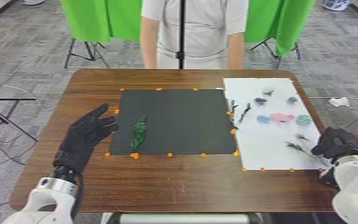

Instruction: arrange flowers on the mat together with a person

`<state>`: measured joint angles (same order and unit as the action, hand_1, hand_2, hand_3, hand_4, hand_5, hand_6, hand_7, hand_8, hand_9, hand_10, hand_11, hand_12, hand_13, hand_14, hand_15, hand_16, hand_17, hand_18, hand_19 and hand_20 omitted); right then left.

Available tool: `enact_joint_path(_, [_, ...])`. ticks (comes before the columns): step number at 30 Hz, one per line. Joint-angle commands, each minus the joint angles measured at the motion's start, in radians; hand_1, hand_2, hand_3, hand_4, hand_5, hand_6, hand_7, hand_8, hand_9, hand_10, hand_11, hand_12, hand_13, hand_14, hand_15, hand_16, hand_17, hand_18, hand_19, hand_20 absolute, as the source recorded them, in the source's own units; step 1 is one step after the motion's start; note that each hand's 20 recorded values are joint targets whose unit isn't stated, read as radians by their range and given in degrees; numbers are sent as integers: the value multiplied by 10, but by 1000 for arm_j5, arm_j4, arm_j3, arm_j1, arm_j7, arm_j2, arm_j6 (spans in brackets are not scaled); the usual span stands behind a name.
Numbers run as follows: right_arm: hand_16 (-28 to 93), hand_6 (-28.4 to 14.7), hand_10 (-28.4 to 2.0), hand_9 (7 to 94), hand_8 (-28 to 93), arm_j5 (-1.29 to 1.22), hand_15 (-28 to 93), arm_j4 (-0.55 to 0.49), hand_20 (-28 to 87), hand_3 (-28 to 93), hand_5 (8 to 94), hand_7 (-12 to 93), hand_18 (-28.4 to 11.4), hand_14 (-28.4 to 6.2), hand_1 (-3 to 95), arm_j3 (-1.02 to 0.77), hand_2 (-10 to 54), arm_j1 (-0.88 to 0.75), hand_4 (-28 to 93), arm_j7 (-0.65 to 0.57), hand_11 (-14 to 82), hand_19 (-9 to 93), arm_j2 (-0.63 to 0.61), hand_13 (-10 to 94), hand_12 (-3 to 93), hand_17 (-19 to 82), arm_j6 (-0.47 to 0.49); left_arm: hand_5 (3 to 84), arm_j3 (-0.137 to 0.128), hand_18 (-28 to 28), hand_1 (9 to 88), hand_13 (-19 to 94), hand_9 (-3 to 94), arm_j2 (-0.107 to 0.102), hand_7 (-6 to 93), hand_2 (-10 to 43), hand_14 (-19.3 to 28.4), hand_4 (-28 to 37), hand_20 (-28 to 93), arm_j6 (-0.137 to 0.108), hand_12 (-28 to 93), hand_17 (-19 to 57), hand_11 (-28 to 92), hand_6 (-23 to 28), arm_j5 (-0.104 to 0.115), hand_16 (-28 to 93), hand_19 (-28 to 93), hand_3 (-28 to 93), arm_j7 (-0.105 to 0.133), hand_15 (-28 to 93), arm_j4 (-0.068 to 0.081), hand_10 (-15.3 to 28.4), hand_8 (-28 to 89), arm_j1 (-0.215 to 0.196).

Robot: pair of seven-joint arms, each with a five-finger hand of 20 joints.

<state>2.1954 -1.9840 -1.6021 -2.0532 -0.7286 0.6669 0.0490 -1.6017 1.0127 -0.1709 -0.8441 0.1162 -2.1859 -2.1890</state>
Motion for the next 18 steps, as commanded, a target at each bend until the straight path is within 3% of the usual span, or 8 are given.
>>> enact_joint_path(1, [180, 24, -94, 850, 16, 84, 591, 30, -98, 608, 819, 215, -138, -66, 565, 57, -95, -10, -276, 3, 238, 918, -16, 771, 292, 513, 18, 360, -5, 262, 244, 258, 359, 11, 109, 52, 265, -258, 135, 11, 99, -93, 234, 66, -5, -65, 486, 780, -10, 464, 1, 189, -82, -10])
enact_joint_path(4, [187, 25, -93, 860, 21, 101, 594, 30, -105, 605, 831, 211, -132, -61, 571, 59, -95, -1, -280, 6, 250, 926, -24, 783, 303, 527, 0, 360, 1, 261, 244, 258, 360, -4, 109, 52, 265, -258, 135, -3, 99, -93, 234, 66, 5, -66, 485, 780, 7, 464, 2, 189, -82, -9])
enact_joint_path(12, [199, 31, -92, 905, 22, 91, 581, -62, -75, 606, 868, 175, -136, -59, 580, 3, -95, 15, -282, 6, 254, 932, -26, 821, 282, 546, -26, 360, -9, 261, 244, 258, 359, -13, 109, 52, 264, -258, 135, -16, 100, -93, 235, 66, 9, -66, 485, 780, 18, 463, -6, 188, -83, -18])
enact_joint_path(18, [222, 32, -94, 917, 37, 68, 589, -161, 26, 613, 884, 158, -151, -62, 571, 80, -95, 161, -283, 39, 297, 932, -24, 840, 252, 550, -37, 360, -24, 261, 245, 258, 360, -21, 110, 51, 264, -259, 135, -38, 99, -93, 235, 67, 18, -65, 485, 780, 33, 463, -16, 189, -83, -43])
